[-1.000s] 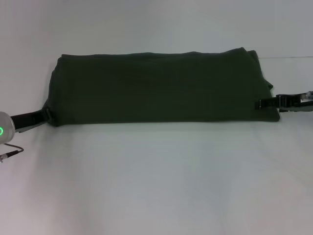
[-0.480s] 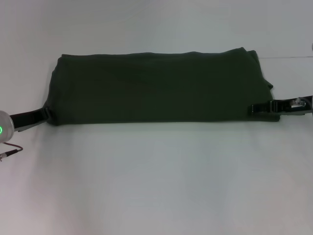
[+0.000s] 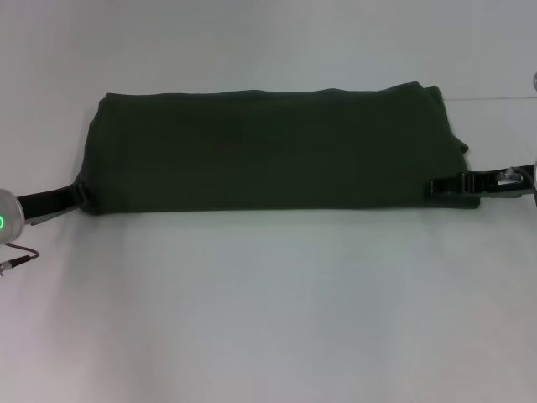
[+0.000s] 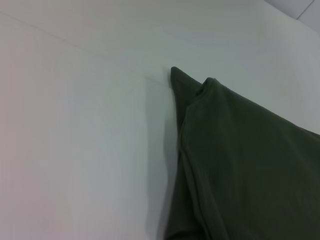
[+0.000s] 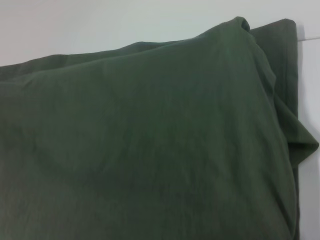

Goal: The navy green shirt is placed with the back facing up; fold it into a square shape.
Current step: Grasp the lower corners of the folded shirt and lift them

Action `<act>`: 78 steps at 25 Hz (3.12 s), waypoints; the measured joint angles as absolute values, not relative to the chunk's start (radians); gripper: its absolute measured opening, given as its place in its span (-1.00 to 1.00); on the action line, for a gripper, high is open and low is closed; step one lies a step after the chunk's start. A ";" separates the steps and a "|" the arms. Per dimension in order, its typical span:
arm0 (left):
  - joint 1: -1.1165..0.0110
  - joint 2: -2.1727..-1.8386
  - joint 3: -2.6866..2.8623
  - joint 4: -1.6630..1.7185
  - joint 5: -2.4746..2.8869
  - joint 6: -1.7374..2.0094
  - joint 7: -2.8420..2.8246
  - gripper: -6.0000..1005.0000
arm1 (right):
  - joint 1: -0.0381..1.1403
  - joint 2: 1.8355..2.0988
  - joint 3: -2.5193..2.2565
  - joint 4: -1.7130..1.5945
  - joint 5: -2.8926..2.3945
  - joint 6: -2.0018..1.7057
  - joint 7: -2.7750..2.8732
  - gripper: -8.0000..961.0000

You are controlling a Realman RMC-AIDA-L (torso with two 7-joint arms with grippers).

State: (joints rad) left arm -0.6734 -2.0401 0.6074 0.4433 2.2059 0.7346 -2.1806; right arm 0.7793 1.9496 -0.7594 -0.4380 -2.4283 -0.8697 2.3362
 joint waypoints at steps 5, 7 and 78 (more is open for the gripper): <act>-0.673 -2.040 0.607 0.443 2.206 0.735 -2.180 -0.96 | 0.779 1.950 -0.759 -0.439 -2.428 -0.870 2.336 0.90; -0.674 -2.040 0.607 0.443 2.206 0.735 -2.180 -0.96 | 0.780 1.950 -0.761 -0.439 -2.428 -0.870 2.336 0.90; -0.614 -1.991 0.488 0.640 2.353 1.225 -2.311 -0.96 | 0.641 1.914 -0.747 -0.612 -2.356 -1.151 2.255 -0.94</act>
